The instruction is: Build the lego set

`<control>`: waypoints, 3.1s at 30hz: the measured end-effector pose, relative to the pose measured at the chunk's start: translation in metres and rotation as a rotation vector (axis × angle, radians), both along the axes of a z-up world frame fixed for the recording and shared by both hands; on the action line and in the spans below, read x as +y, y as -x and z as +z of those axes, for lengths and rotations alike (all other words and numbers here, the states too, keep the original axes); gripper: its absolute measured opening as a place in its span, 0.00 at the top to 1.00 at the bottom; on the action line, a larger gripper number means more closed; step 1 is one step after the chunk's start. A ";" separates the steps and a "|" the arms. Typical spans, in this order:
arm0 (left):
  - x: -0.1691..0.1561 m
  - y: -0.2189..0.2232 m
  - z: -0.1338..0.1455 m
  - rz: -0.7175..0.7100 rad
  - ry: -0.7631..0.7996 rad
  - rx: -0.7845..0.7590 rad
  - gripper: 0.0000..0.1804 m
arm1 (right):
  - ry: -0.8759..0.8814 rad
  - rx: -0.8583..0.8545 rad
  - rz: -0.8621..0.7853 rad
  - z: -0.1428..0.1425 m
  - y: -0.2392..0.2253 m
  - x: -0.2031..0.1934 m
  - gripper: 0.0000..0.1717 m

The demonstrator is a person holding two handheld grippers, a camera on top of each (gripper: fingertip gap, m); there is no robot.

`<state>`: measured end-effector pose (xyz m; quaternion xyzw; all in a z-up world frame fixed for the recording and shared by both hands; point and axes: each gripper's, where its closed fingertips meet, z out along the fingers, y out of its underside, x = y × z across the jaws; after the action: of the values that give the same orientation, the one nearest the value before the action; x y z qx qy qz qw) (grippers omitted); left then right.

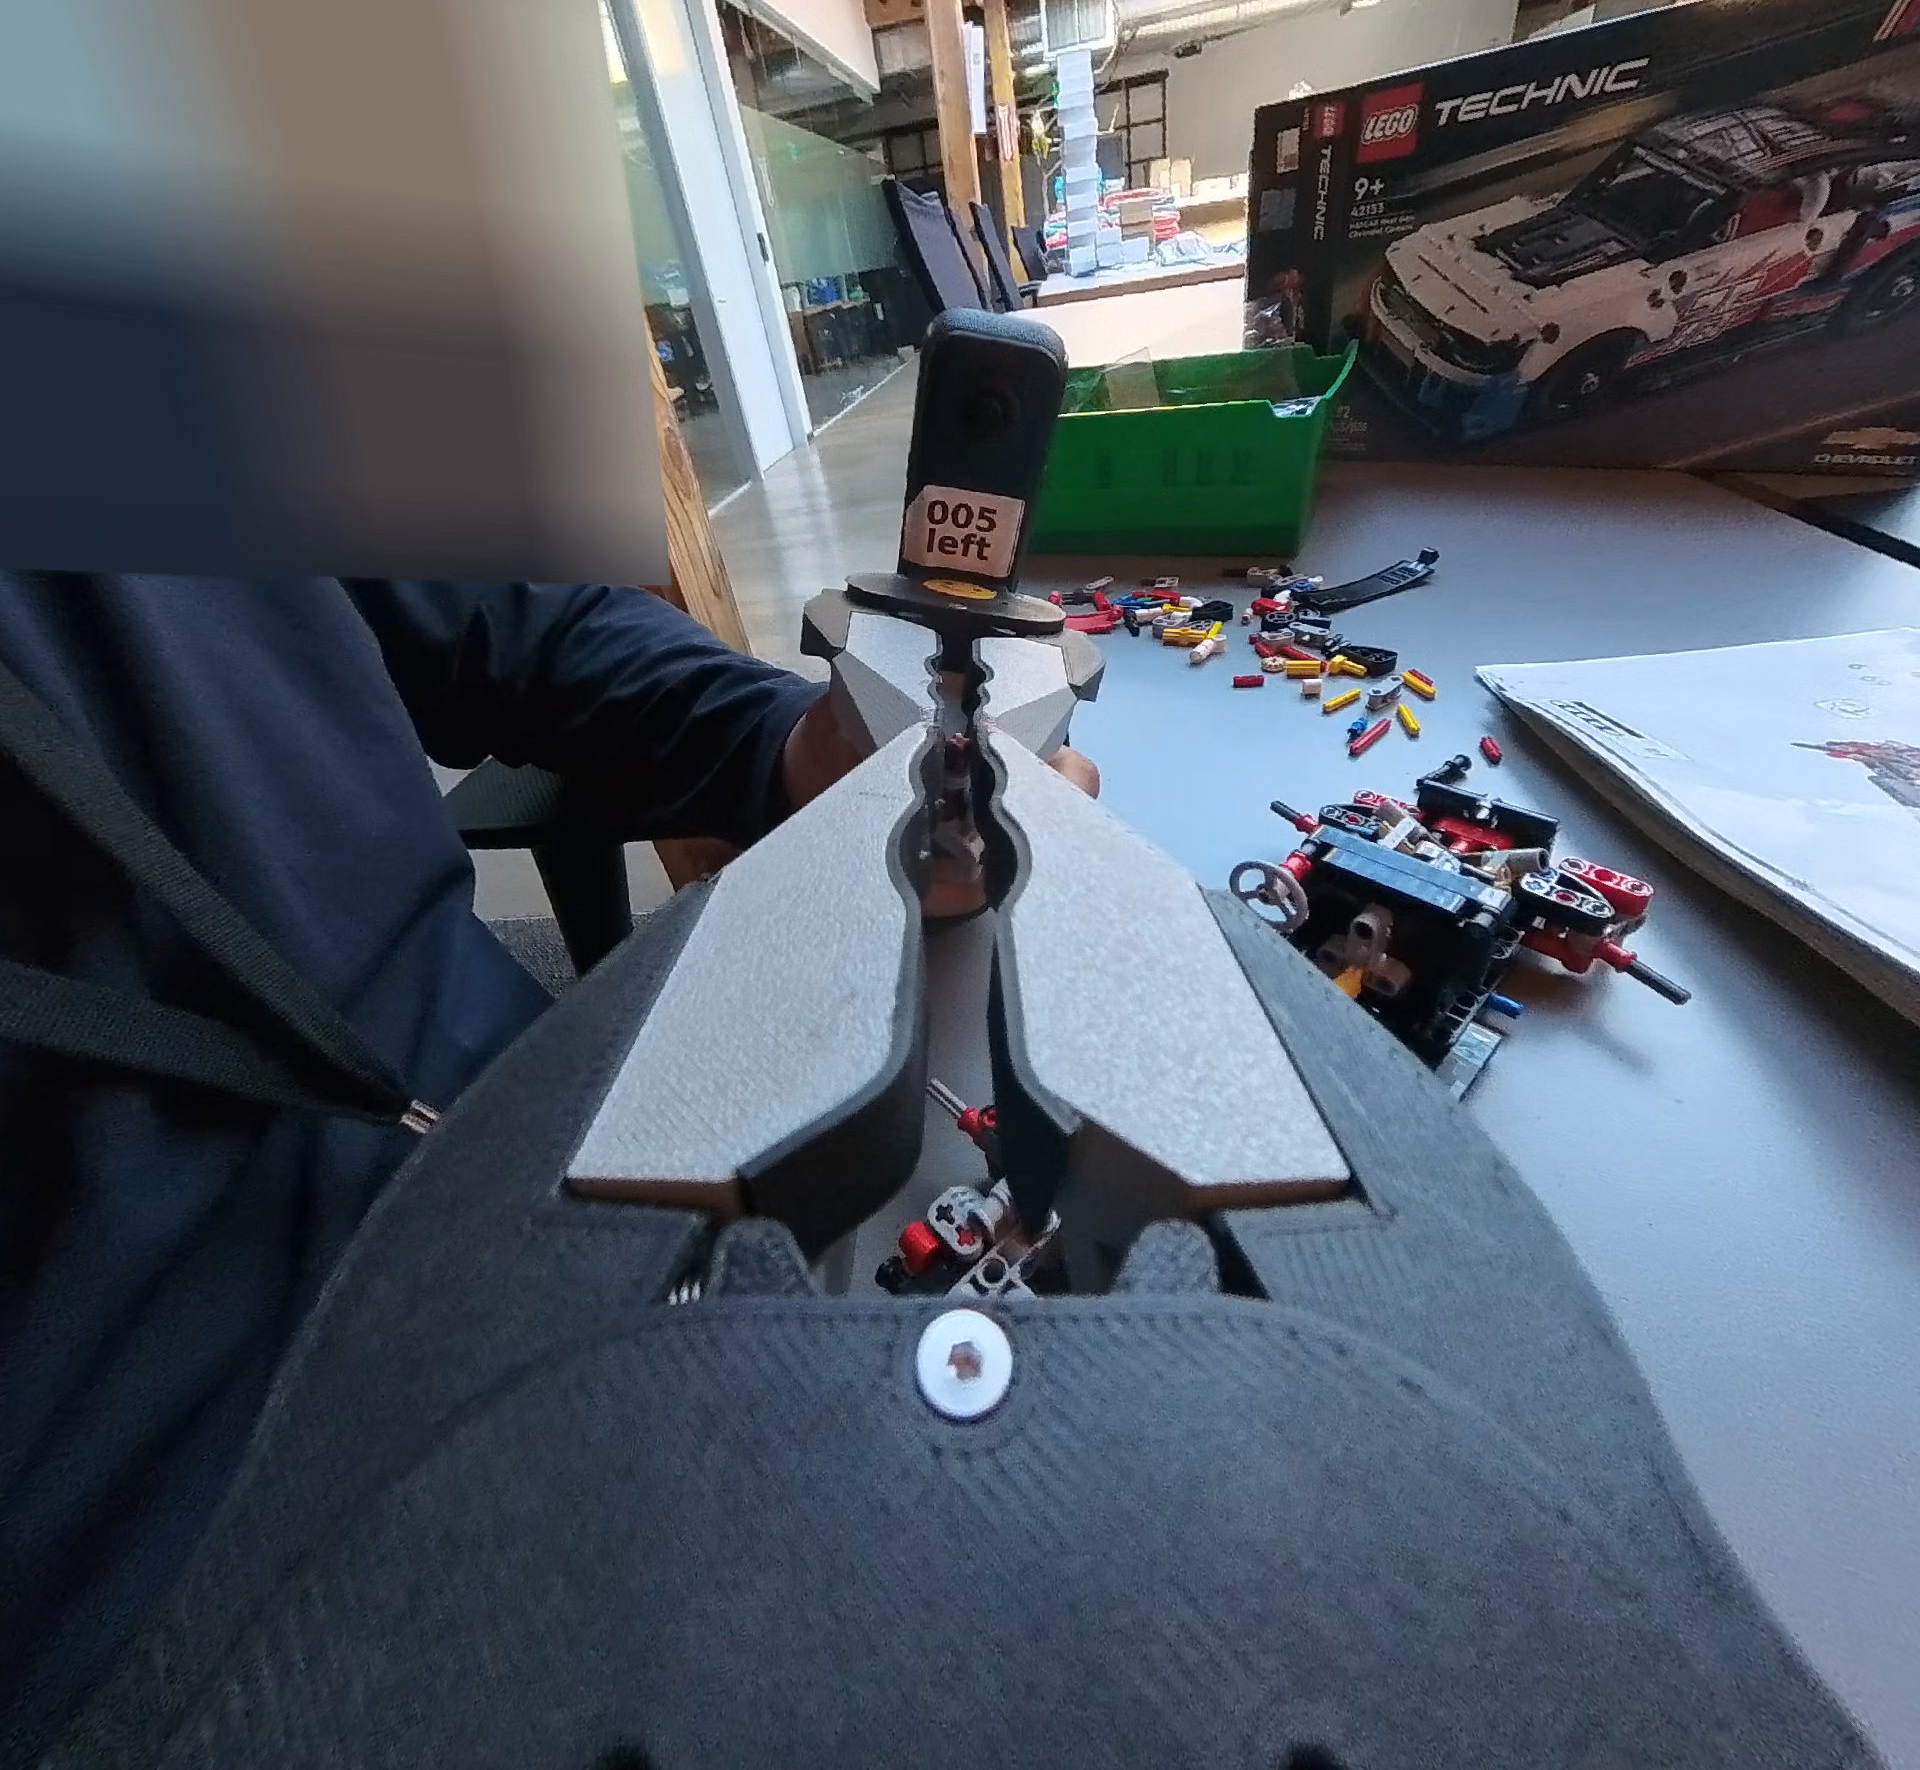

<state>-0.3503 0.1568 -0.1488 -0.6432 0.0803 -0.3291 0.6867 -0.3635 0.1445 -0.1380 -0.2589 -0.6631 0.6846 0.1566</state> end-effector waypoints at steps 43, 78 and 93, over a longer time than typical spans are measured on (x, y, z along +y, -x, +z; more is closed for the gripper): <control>0.012 0.016 -0.011 0.072 0.286 0.047 0.86 | 0.120 -0.146 -0.086 -0.011 0.019 0.016 1.00; 0.018 0.024 -0.020 0.213 0.282 0.026 0.98 | 0.261 -0.234 -0.242 -0.015 0.026 0.025 1.00; 0.017 0.027 -0.025 0.197 0.319 0.005 0.98 | 0.024 -0.138 -0.313 -0.021 0.029 0.020 1.00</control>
<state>-0.3775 0.1735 -0.1740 -0.7496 -0.0347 -0.2671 0.6046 -0.3920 0.1643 -0.1587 -0.4072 -0.6158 0.6402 0.2124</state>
